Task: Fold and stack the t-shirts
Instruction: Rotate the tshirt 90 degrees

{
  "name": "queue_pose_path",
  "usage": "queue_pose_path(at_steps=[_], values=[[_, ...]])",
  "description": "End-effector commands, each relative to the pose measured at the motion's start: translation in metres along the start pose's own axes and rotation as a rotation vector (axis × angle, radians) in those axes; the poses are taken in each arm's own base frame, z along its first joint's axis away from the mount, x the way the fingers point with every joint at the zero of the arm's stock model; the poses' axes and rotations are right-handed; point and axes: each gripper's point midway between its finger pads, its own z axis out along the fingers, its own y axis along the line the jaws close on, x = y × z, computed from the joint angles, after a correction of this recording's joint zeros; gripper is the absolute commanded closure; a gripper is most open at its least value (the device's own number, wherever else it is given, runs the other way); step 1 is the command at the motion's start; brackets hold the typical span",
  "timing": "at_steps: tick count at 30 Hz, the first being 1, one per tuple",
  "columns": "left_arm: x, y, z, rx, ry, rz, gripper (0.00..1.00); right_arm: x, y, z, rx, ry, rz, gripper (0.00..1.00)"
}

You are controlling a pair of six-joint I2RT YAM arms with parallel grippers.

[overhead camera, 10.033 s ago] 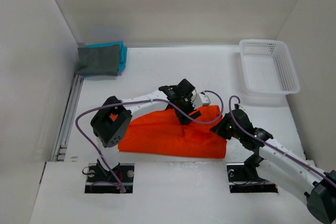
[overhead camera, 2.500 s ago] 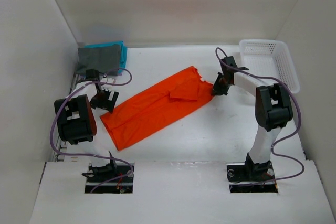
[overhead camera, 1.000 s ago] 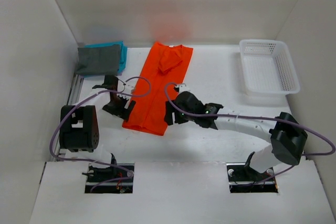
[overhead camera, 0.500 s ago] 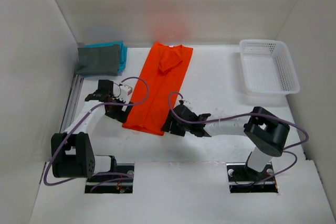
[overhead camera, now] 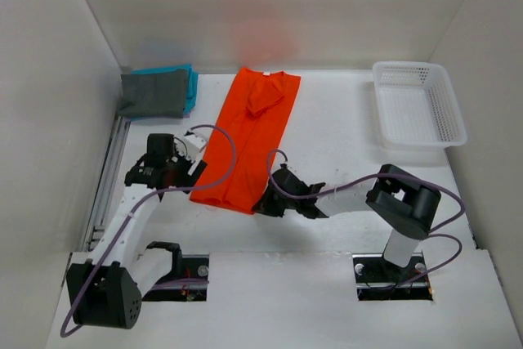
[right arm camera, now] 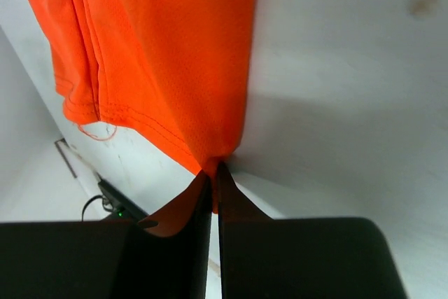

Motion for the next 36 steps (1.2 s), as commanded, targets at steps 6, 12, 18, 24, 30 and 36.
queue_pose_path(at_steps=[6, 12, 18, 24, 30, 36], values=[[0.011, -0.068, -0.008, 0.193, -0.101, 0.965, 0.21, 0.022, -0.047, -0.025, 0.046, 0.056, 0.012, 0.93], [0.049, -0.107, -0.010, 0.396, -0.125, 1.435, 0.20, 0.036, -0.064, -0.040, 0.048, 0.078, -0.004, 0.93], [0.067, -0.120, -0.011, 0.508, -0.143, 1.583, 0.21, 0.044, -0.068, -0.045, 0.042, 0.096, -0.030, 0.92], [0.074, -0.149, -0.009, 0.582, -0.200, 1.655, 0.32, 0.048, -0.066, -0.042, 0.036, 0.110, -0.037, 0.92], [0.093, -0.167, 0.002, 0.638, -0.153, 1.695, 0.50, 0.047, -0.069, -0.045, 0.035, 0.115, -0.037, 0.92], [0.091, -0.162, 0.013, 0.641, -0.054, 1.589, 0.62, 0.046, -0.068, -0.047, 0.027, 0.121, -0.039, 0.92]])
